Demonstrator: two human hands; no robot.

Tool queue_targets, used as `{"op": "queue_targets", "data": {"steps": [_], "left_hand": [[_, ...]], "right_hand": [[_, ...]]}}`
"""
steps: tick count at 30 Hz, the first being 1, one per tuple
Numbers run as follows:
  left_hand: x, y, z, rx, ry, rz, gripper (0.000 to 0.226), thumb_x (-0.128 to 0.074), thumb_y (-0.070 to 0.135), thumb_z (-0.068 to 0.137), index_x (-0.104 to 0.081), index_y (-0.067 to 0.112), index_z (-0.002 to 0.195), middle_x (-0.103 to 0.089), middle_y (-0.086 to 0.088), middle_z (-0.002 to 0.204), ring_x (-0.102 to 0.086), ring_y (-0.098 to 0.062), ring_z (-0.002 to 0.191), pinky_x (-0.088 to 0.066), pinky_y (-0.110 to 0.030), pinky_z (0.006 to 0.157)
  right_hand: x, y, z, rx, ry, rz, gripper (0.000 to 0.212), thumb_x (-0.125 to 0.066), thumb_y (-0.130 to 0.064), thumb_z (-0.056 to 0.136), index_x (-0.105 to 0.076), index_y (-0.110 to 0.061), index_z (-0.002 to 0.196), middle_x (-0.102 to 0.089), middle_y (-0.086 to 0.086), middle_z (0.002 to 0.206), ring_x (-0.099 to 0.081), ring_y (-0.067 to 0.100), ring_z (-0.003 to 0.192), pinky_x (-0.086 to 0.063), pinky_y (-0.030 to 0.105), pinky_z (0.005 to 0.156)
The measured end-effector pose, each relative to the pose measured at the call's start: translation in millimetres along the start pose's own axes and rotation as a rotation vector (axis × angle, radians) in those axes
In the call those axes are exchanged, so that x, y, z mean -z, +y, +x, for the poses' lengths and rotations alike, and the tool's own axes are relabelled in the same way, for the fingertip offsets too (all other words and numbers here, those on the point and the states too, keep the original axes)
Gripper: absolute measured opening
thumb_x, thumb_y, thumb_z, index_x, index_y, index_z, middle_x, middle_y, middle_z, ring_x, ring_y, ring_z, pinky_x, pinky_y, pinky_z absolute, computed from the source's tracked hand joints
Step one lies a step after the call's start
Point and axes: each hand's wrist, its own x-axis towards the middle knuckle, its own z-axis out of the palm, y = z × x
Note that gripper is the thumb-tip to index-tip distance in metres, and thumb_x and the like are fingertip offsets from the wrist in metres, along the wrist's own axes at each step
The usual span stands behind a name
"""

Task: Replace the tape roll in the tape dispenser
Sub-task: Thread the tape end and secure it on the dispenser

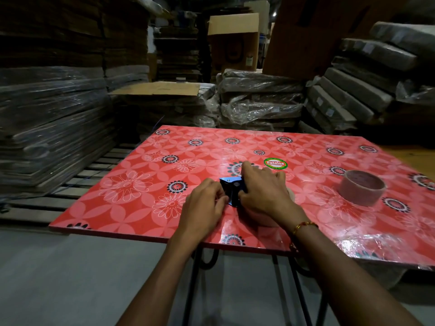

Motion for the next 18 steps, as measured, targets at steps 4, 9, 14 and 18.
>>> {"op": "queue_targets", "data": {"steps": [4,9,14,18], "left_hand": [[-3,6,2,0.007,0.03,0.078,0.019,-0.062,0.024,0.092,-0.049,0.016,0.08,-0.053,0.0,0.09,-0.054,-0.024,0.083,-0.042,-0.036,0.069],[-3,3,3,0.032,-0.001,0.036,0.02,-0.064,0.023,0.091,-0.051,0.015,0.079,-0.053,0.0,0.09,-0.054,-0.024,0.085,-0.046,-0.038,0.072],[1,6,0,0.031,0.01,0.01,0.021,-0.065,0.02,0.091,-0.051,0.015,0.076,-0.055,0.001,0.087,-0.052,-0.019,0.08,-0.041,-0.033,0.069],[0,7,-2,0.018,0.023,0.022,0.023,-0.064,0.019,0.092,-0.047,0.017,0.077,-0.056,0.0,0.087,-0.052,-0.019,0.079,-0.038,-0.032,0.067]], "right_hand": [[-3,-4,0,-0.012,0.017,-0.031,0.028,-0.053,-0.026,0.087,-0.037,-0.018,0.108,-0.061,0.009,0.122,-0.05,0.036,0.115,-0.032,0.048,0.089],[-3,-5,2,0.002,-0.024,-0.098,0.04,-0.054,-0.03,0.091,-0.037,-0.014,0.124,-0.058,0.011,0.13,-0.05,0.037,0.12,-0.033,0.049,0.092],[5,4,6,0.001,-0.135,0.009,0.04,-0.061,-0.029,0.087,-0.038,-0.016,0.117,-0.055,0.009,0.13,-0.049,0.035,0.118,-0.028,0.043,0.082],[12,5,6,0.033,-0.206,0.016,0.049,-0.069,-0.034,0.084,-0.037,-0.017,0.117,-0.054,0.007,0.13,-0.048,0.033,0.117,-0.031,0.044,0.084]]}}
